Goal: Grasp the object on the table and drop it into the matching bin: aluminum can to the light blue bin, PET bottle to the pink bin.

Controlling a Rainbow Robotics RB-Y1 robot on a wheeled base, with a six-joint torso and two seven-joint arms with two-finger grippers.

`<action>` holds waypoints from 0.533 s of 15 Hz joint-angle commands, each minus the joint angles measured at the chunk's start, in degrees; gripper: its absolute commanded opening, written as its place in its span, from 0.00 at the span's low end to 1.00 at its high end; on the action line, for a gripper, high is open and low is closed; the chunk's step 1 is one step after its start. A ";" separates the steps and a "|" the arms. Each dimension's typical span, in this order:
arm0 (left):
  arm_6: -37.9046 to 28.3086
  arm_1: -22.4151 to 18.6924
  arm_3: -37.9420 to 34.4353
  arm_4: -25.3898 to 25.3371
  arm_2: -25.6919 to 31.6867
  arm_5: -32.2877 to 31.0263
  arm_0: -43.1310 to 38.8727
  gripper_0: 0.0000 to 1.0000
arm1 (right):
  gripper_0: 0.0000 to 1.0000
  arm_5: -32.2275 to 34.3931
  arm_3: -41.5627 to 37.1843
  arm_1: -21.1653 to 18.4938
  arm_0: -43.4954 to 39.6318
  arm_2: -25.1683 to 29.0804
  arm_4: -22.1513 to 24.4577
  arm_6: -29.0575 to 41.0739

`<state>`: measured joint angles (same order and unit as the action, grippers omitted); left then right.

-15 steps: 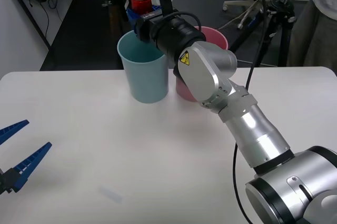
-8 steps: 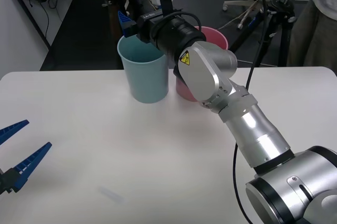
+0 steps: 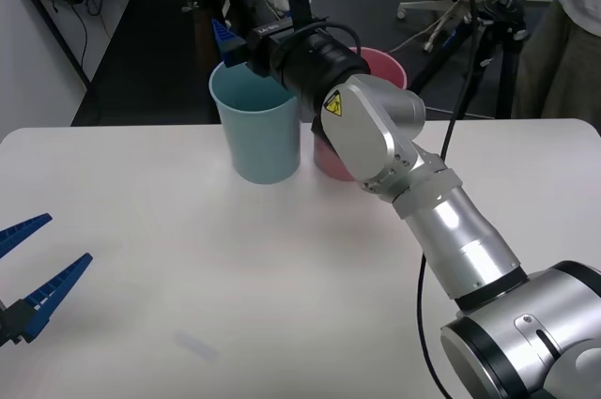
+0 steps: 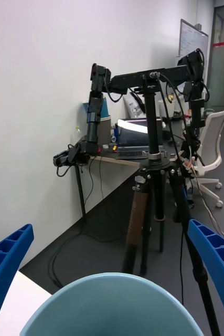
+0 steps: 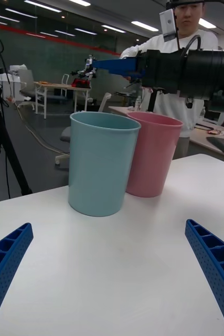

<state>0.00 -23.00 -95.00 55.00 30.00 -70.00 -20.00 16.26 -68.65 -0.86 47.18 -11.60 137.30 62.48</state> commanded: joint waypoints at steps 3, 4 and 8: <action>0.00 0.00 0.00 0.00 0.00 0.00 0.00 1.00 | 1.00 5.28 -12.56 -2.56 -8.07 -0.08 -5.02 -2.80; 0.00 0.00 0.00 0.00 0.00 0.00 0.00 1.00 | 1.00 6.86 -16.16 -3.44 -10.88 0.00 -7.92 -5.79; 0.00 0.00 0.00 0.00 0.00 0.00 0.00 1.00 | 1.00 10.73 -30.23 -9.24 -22.04 -0.08 -19.08 -15.02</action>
<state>0.00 -23.00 -95.00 55.00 30.00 -70.00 -20.00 26.64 -96.45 -8.87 27.21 -11.68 120.39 49.16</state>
